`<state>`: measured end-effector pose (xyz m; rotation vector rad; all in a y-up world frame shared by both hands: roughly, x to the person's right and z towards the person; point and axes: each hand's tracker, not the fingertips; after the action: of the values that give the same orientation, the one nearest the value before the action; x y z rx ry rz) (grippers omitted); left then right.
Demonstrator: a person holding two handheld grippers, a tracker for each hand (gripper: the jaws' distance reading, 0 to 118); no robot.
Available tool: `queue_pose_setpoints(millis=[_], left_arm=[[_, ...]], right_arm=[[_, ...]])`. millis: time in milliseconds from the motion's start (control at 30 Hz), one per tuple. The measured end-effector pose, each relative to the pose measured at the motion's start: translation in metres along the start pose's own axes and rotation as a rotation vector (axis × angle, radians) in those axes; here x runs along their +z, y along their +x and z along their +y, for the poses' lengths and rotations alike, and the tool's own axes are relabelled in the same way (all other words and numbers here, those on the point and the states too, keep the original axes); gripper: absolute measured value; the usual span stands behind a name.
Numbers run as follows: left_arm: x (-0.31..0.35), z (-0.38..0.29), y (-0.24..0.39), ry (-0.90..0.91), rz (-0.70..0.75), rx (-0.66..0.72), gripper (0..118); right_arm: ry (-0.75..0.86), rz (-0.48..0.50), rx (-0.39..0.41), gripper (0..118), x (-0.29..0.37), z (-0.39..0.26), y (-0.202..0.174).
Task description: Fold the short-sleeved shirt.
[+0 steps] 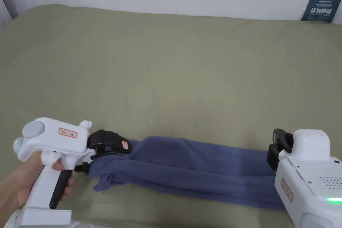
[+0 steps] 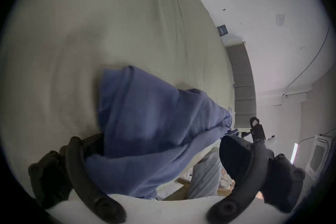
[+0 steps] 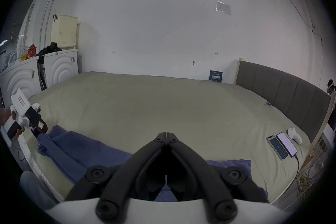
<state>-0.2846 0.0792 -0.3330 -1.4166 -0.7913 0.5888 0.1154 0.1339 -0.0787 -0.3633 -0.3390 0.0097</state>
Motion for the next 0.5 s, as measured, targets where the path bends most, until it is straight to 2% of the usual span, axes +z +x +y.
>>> queue_pose_setpoints(millis=[133, 167, 200, 233, 267, 333, 400, 500], left_arm=[[-0.011, 0.002, 0.007, -0.011, 0.041, 0.012, 115], [-0.009, 0.002, 0.008, -0.005, 0.045, 0.021, 105], [-0.006, 0.002, 0.01, 0.005, 0.058, 0.018, 73], [-0.002, 0.001, 0.01, 0.018, 0.086, 0.006, 11], [-0.002, 0.001, 0.007, 0.036, 0.127, 0.003, 9], [-0.007, 0.0, -0.001, 0.038, 0.095, 0.075, 9], [-0.004, -0.006, -0.001, 0.044, 0.091, 0.044, 9], [0.011, -0.011, 0.001, 0.11, 0.086, 0.072, 9]], right_arm=[[-0.006, 0.004, -0.003, 0, 0.001, -0.001, 0.0], [-0.007, 0.009, -0.005, 0, 0.001, -0.001, 0.0], [-0.008, 0.012, -0.004, 0, 0.003, -0.001, -0.001], [-0.007, 0.015, -0.001, 0, 0.004, -0.001, -0.002], [-0.005, 0.02, 0.001, 0, 0.006, -0.001, -0.003], [-0.004, 0.029, 0.002, 0, 0.007, 0.0, -0.005], [0.001, 0.034, 0.0, 0, 0.01, 0.002, -0.005], [0.008, 0.039, 0.003, 0, 0.013, 0.005, -0.004]])
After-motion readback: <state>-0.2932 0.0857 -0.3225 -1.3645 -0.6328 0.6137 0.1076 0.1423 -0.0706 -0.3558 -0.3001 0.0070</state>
